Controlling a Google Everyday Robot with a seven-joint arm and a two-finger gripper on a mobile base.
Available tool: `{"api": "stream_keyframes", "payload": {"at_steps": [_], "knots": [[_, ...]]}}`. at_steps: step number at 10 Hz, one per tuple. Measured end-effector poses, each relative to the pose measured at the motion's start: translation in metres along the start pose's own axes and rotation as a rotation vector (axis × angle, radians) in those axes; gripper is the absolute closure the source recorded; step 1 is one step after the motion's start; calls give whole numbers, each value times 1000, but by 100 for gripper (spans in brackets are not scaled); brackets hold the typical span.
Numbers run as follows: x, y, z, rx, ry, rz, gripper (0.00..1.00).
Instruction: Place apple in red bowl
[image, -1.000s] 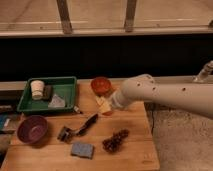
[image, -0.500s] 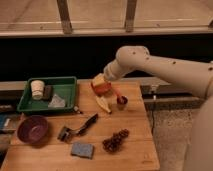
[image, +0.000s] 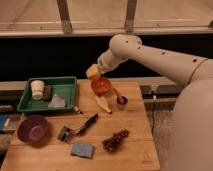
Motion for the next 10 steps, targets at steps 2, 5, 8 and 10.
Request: {"api": "stream_keyframes", "payload": {"at_steps": [2, 5, 8, 10], "knots": [[5, -10, 1, 27, 9, 35, 100], [21, -56, 4, 72, 0, 116, 100], [12, -65, 31, 53, 4, 129, 100], [-6, -65, 56, 30, 0, 125, 100]]}}
